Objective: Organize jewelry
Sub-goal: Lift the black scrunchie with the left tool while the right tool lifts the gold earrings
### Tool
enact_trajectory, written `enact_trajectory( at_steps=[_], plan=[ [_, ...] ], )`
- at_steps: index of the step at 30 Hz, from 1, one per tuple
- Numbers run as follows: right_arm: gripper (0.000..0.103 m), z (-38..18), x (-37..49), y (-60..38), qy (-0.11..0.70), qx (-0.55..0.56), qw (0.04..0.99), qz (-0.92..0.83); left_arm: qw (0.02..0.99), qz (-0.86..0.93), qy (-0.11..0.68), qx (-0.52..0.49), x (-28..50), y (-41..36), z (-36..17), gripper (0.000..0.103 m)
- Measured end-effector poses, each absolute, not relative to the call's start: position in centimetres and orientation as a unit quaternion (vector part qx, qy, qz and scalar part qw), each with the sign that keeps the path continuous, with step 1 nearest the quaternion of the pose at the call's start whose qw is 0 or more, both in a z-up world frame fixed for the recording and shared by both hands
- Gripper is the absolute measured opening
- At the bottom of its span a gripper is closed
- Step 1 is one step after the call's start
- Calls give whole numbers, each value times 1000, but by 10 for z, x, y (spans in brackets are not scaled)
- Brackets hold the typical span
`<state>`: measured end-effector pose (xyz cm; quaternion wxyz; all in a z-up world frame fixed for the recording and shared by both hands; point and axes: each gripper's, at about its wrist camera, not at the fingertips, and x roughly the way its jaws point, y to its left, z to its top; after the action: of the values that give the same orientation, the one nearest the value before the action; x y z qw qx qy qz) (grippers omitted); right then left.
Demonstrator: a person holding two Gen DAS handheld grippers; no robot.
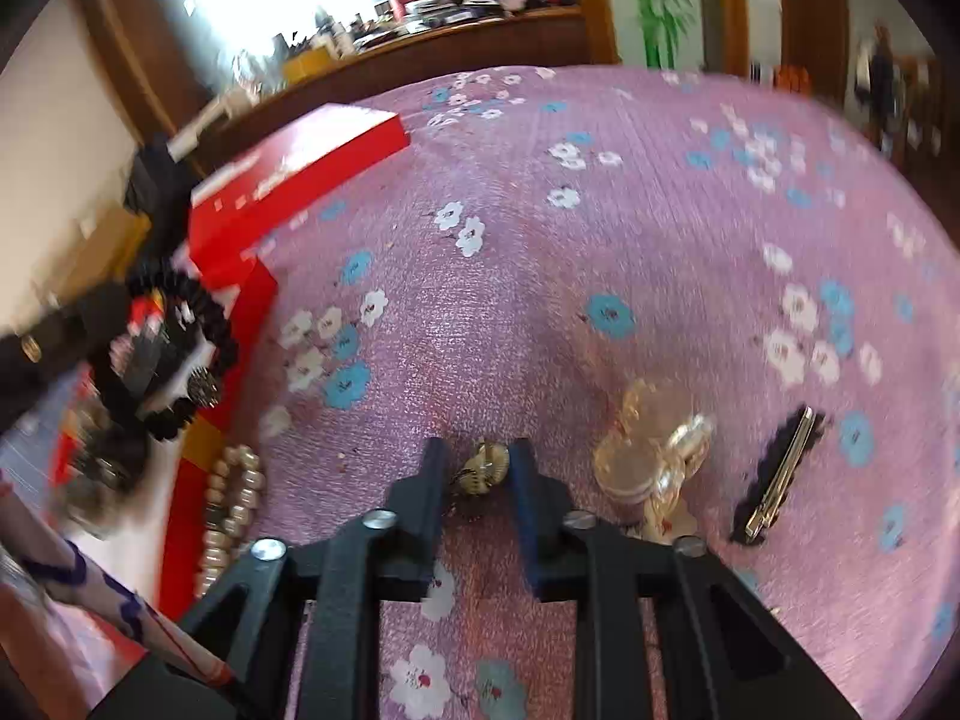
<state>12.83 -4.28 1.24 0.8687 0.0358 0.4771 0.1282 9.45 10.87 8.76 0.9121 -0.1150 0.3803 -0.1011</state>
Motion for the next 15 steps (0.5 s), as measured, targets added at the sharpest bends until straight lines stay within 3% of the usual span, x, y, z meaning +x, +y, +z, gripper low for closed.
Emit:
enact_trajectory(
  at_steps=[4,15],
  plan=[
    [9,14,122,-40,466,14,877,114,911,-102,382,-115,94,108,87,6],
    [9,60,95,-97,382,119,905,145,912,-115,383,-92,89,89,85,6]
  ],
)
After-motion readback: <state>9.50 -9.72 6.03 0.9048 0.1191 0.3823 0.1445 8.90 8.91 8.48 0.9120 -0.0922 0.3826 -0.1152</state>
